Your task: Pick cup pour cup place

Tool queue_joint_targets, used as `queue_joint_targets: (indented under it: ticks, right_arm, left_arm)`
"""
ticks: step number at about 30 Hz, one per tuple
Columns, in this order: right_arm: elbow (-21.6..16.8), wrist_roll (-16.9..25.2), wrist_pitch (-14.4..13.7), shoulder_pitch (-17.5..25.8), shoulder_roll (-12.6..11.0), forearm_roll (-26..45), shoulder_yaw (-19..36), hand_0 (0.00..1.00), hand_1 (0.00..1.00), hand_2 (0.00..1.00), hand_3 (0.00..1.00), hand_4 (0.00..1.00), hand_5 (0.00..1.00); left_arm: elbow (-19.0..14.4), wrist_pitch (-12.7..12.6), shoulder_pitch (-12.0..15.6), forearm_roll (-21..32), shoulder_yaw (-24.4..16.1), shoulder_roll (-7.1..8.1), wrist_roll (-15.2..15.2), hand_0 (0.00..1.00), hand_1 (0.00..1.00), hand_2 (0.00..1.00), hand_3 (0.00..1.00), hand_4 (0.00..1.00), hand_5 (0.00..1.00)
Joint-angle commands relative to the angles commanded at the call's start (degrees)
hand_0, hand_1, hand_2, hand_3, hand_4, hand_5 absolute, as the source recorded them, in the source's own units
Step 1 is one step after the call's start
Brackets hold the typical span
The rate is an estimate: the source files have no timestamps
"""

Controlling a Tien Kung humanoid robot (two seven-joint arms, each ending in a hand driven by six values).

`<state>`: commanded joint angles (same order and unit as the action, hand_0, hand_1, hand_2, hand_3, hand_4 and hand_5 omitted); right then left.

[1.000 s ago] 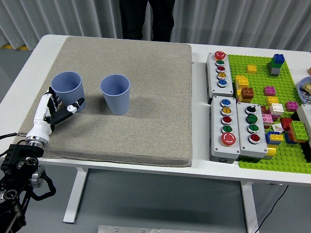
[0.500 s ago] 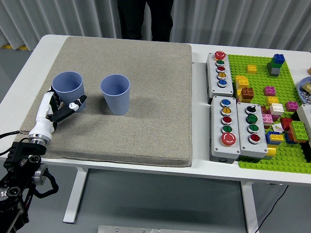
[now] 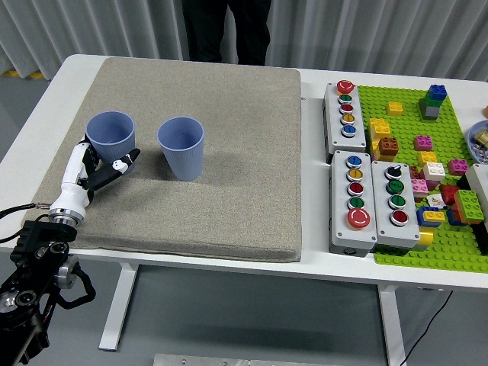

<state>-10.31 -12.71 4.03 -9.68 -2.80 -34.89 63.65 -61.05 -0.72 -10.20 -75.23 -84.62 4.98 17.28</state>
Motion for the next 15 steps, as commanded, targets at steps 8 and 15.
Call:
queue_joint_targets:
  ticks: [8,15]
  right_arm:
    - [0.0,0.05,0.0,-0.01,-0.01,0.22,-0.14,0.68,0.676,0.684,0.644,0.436,0.173]
    - [0.0,0.07,0.03,0.04,-0.01,0.32,-0.25,0.679,0.675,0.683,0.642,0.436,0.17]
  left_arm:
    - [0.35,-1.58,-0.22,-0.41,0.15,0.01,-0.81,0.907,0.952,0.998,0.998,0.927,0.286]
    - [0.64,-4.59,-0.56,-0.56,0.47,-0.15,-1.8,0.872,0.874,0.992,0.994,0.924,0.289]
